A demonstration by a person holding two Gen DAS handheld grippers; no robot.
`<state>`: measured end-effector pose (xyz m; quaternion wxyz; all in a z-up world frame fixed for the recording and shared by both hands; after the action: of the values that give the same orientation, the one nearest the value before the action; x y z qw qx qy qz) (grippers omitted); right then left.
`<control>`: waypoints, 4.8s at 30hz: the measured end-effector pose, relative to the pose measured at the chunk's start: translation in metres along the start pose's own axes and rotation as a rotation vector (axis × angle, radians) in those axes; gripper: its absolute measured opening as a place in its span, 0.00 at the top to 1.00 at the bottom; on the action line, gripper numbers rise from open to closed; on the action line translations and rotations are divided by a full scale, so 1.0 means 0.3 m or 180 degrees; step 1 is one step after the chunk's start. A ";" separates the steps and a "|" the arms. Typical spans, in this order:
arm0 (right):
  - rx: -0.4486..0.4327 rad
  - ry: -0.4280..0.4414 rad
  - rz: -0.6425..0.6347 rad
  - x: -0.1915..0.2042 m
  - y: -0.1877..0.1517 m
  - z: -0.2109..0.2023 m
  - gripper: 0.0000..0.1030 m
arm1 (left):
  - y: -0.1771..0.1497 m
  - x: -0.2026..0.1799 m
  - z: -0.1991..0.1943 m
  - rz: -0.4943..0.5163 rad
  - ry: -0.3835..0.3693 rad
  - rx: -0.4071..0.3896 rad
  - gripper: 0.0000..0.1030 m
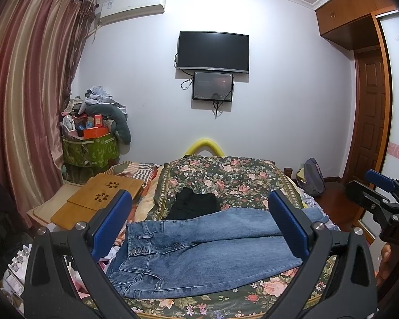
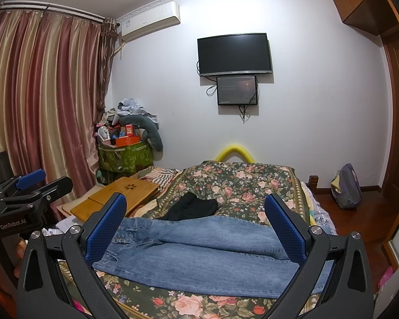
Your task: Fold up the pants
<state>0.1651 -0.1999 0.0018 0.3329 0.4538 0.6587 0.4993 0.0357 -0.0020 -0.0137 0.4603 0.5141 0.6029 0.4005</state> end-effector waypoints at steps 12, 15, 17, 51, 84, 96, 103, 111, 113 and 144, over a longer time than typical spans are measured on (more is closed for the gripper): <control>0.0010 -0.0001 -0.0003 0.001 -0.014 0.004 0.00 | 0.002 0.005 0.018 -0.0009 -0.0016 0.0027 0.00; 0.0010 -0.0004 -0.0002 0.005 -0.022 0.005 0.00 | 0.000 0.007 0.021 -0.0005 -0.0015 0.0031 0.00; 0.0022 -0.0012 0.0005 0.005 -0.029 0.013 0.00 | -0.001 0.009 0.023 -0.0001 -0.0013 0.0040 0.00; 0.1282 0.0090 -0.0233 -0.277 -0.237 0.795 0.00 | -0.148 0.517 1.233 0.0125 0.0820 0.1610 0.00; 0.2430 0.0969 -0.0461 -0.290 -0.520 1.252 0.74 | -0.604 0.701 1.538 -0.0023 0.0999 0.2765 0.87; 0.1904 0.0465 -0.0410 -0.313 -0.355 1.137 0.93 | -0.325 0.640 1.461 -0.0029 0.0821 0.2106 0.93; 0.1753 0.0485 -0.0435 -0.273 -0.302 0.956 0.93 | -0.274 0.601 1.281 0.0059 0.0696 0.1957 0.93; 0.1692 0.0539 -0.0366 -0.210 -0.306 0.750 0.93 | -0.278 0.607 1.058 0.0093 0.0627 0.1889 0.93; 0.1686 0.0550 -0.0343 -0.191 -0.319 0.702 0.93 | -0.289 0.620 1.000 0.0055 0.0603 0.1909 0.93; 0.2247 0.0788 -0.0232 -0.070 -0.573 0.471 0.80 | -0.564 0.743 0.649 -0.0327 0.0565 0.2537 0.93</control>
<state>0.2531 -0.1844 -0.2030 0.0915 0.4531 0.8412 0.2804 0.1708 0.1948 -0.2571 0.1907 0.5848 0.7731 0.1549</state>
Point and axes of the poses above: each gripper's, at about its wrist camera, not at the fingertips, and z roughly the way its jaws point, x to its left, y to its top, the point moved 3 cm from there along z, roughly the way its jaws point, and after that the axes turned 6 degrees about -z, right-handed, at the moved point
